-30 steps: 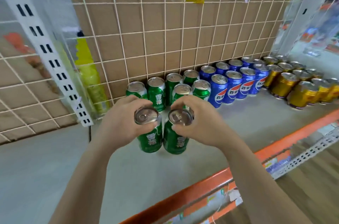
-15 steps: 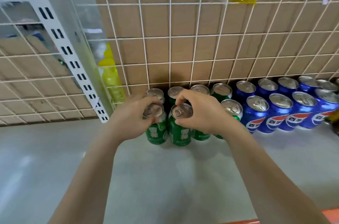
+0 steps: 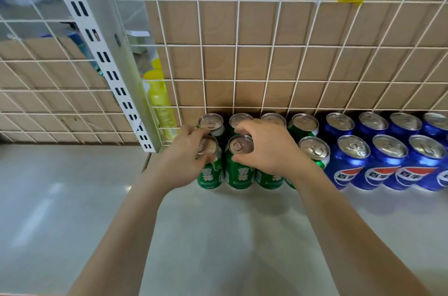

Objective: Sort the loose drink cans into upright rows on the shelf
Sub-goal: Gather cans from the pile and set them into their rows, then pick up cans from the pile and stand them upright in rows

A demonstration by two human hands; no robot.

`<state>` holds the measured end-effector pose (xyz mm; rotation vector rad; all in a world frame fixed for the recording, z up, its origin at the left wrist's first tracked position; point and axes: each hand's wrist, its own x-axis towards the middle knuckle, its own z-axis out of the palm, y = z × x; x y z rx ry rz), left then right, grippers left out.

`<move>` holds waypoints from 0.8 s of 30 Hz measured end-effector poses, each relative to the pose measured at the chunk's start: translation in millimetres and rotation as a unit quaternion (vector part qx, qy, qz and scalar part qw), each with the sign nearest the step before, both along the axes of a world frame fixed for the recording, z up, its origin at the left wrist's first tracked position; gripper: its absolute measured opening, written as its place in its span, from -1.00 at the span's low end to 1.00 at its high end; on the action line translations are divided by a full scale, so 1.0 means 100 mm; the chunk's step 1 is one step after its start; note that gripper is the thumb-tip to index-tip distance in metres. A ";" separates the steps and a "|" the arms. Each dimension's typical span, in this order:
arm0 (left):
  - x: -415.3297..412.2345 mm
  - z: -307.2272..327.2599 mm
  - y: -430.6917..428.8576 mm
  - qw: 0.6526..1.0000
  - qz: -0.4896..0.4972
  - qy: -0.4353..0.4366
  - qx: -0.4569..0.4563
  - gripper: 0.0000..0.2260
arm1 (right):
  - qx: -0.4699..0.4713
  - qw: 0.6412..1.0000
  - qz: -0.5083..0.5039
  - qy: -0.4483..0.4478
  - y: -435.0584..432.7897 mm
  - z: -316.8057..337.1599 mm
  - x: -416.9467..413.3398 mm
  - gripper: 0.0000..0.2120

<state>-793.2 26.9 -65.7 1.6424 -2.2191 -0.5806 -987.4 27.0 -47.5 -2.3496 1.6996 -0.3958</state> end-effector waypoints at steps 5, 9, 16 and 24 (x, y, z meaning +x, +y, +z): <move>-0.02 0.01 0.04 1.000 0.006 0.018 -0.010 -0.45 | -0.006 1.000 -0.010 -0.015 0.05 -0.04 0.02 -0.51; -0.05 0.00 0.06 0.999 0.008 0.032 -0.022 -0.46 | -0.003 1.000 -0.018 -0.006 0.11 -0.03 0.04 -0.45; -0.03 -0.05 0.24 0.994 0.061 0.059 -0.071 -0.39 | -0.059 0.998 0.000 0.016 0.32 -0.02 0.17 -0.40; 0.55 -0.13 0.84 0.976 0.194 -0.009 -0.097 -0.37 | -0.095 0.990 0.094 -0.038 0.61 -0.06 0.80 -0.53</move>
